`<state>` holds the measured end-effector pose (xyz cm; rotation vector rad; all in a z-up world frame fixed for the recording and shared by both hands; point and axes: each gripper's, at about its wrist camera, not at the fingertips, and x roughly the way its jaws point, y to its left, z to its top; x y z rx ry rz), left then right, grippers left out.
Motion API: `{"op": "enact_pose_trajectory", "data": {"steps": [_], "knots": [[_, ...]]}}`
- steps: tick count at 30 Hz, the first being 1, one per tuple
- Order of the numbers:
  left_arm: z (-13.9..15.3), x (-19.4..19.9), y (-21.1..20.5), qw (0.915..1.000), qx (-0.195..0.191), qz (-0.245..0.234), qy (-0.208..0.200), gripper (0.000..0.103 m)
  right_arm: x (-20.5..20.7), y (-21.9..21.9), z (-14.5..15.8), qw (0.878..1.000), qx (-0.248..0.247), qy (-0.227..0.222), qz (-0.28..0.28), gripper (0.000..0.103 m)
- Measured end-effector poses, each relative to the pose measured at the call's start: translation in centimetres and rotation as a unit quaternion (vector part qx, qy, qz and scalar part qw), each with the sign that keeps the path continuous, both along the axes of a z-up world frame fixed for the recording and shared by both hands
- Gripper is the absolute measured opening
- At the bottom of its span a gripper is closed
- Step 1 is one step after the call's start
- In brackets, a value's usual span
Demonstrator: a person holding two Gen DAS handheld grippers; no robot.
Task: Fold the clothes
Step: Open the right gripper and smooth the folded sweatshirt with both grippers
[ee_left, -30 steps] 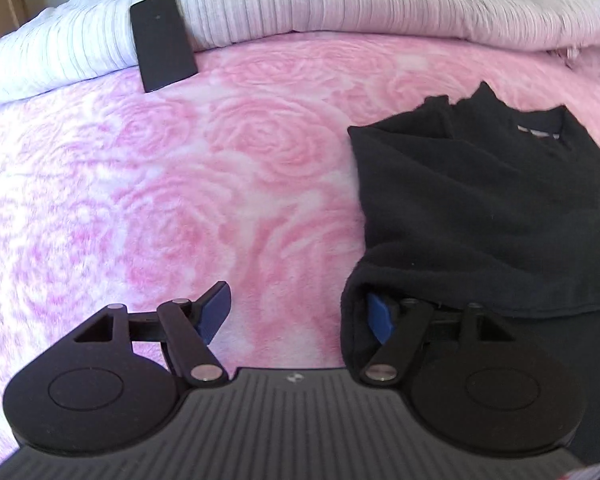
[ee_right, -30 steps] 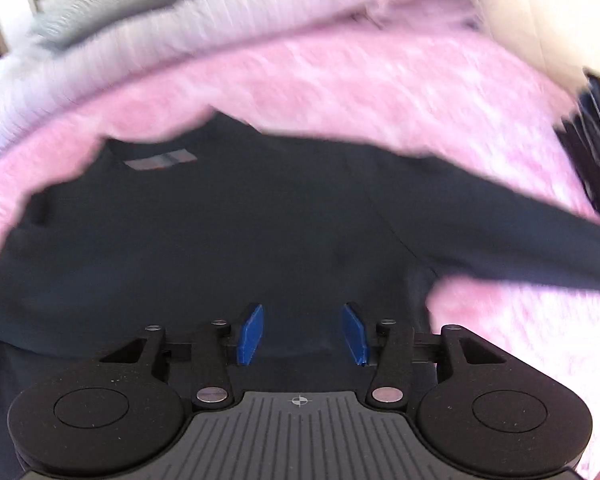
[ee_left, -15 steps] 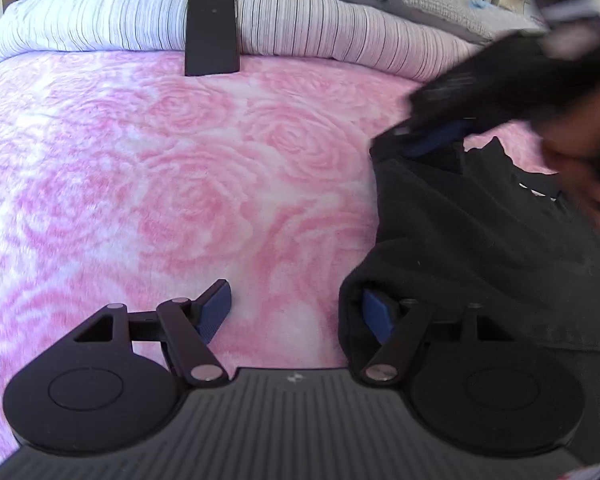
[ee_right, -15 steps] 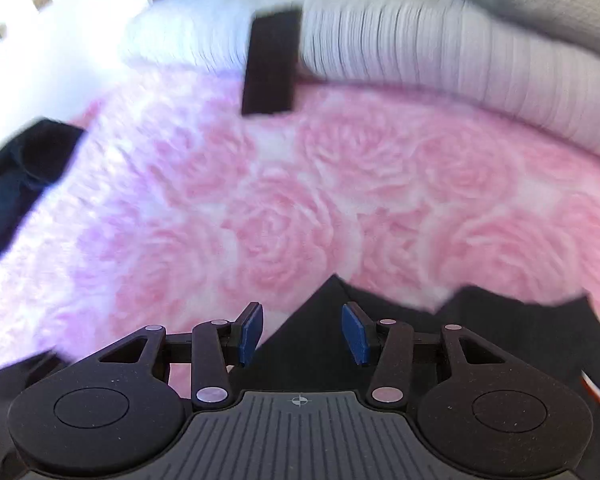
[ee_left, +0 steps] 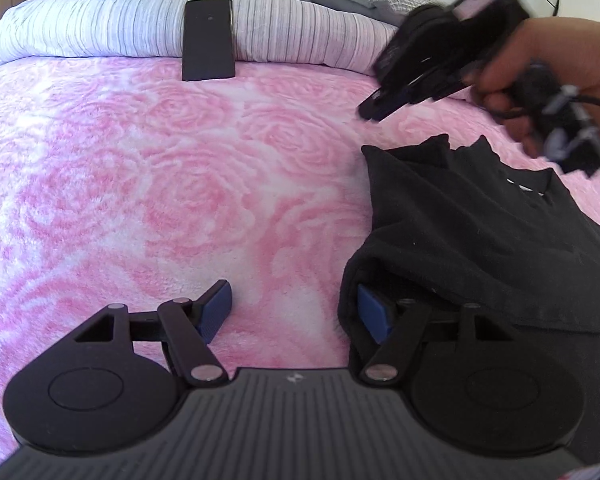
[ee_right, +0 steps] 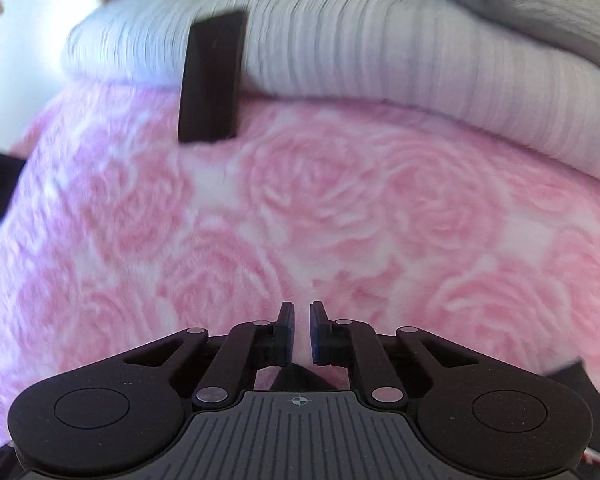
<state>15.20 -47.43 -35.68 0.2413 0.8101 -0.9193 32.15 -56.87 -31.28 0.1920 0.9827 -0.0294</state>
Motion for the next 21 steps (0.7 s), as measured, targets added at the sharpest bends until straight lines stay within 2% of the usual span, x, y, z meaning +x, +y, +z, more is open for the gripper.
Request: {"op": "enact_pose_trajectory", "data": {"steps": [1,3,5,9,12,18,21], "knots": [[0.3,0.0,0.1,1.0,0.002,-0.003,-0.001,0.064,-1.4,0.0,0.8,1.0,-0.006,-0.011,-0.004,0.022],[0.9,0.0,0.5,0.9999,0.006,-0.008,-0.004,0.064,-5.0,-0.2,2.1,0.999,-0.009,-0.025,-0.019,0.044],[1.4,-0.1,0.9,0.9998,0.013,-0.012,-0.007,0.064,-9.4,-0.6,2.3,0.999,-0.003,-0.024,-0.048,0.051],[2.1,-0.9,1.3,0.9985,0.041,-0.029,-0.022,0.064,-17.6,-1.7,1.3,0.992,0.02,0.001,-0.123,0.051],[3.1,-1.9,1.5,0.9965,0.063,-0.041,-0.039,0.064,-22.8,-2.8,0.8,0.982,0.048,0.02,-0.18,0.05],[6.8,-4.7,2.6,0.9928,0.092,-0.042,-0.065,0.064,-33.2,-5.1,-0.4,0.949,0.101,0.059,-0.291,0.051],[9.1,-6.3,2.7,0.9917,0.097,-0.043,-0.073,0.064,-37.8,-5.5,1.3,0.934,0.107,0.046,-0.338,0.051]]}}
